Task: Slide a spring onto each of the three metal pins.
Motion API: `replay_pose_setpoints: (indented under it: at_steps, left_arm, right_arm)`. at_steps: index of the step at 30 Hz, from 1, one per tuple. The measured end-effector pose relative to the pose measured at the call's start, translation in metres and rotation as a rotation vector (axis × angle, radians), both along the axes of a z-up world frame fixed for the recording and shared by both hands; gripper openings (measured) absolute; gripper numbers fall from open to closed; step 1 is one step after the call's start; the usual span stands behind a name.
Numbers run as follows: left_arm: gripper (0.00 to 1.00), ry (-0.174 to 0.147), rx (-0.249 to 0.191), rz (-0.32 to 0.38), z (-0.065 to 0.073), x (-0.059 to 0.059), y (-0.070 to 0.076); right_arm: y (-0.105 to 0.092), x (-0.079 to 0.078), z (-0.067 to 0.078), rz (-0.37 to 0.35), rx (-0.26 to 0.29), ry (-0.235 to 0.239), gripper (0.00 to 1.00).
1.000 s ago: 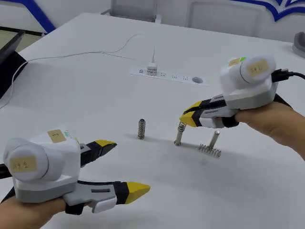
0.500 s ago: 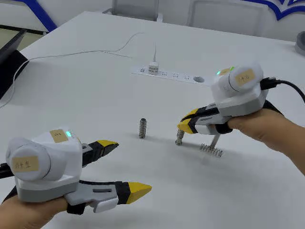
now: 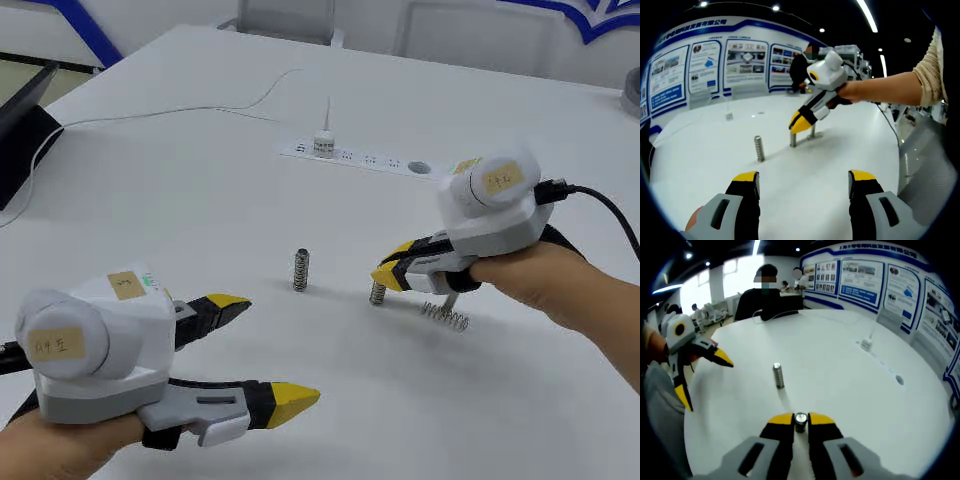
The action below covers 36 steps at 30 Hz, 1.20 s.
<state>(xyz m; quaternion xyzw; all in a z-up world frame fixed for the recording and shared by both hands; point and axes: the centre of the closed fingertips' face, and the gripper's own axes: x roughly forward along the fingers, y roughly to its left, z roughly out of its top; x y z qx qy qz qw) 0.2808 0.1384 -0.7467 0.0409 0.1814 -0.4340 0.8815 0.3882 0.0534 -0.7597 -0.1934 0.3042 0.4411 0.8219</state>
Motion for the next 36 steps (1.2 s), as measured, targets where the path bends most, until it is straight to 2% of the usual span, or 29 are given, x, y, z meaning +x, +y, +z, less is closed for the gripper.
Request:
replay_pose_setpoints:
  at_steps: [11,15,21,36]
  left_arm:
    - [0.74,0.001,0.002,0.000,0.000,0.000,0.000]
    - [0.74,-0.001,0.003,-0.001,0.000,0.000,-0.001]
    - [0.74,-0.001,0.004,0.000,0.001,-0.001,0.000]
    - [0.74,-0.006,0.007,0.005,0.002,0.000,0.001]
  right_arm:
    - [0.000,0.003,-0.001,-0.008,0.011,-0.003,0.12]
    - [0.000,0.003,-0.002,-0.005,0.009,-0.008,0.16]
    - [-0.002,0.003,-0.002,-0.006,0.007,-0.013,0.17]
    - [-0.010,-0.007,0.002,-0.019,0.023,-0.025,0.20]
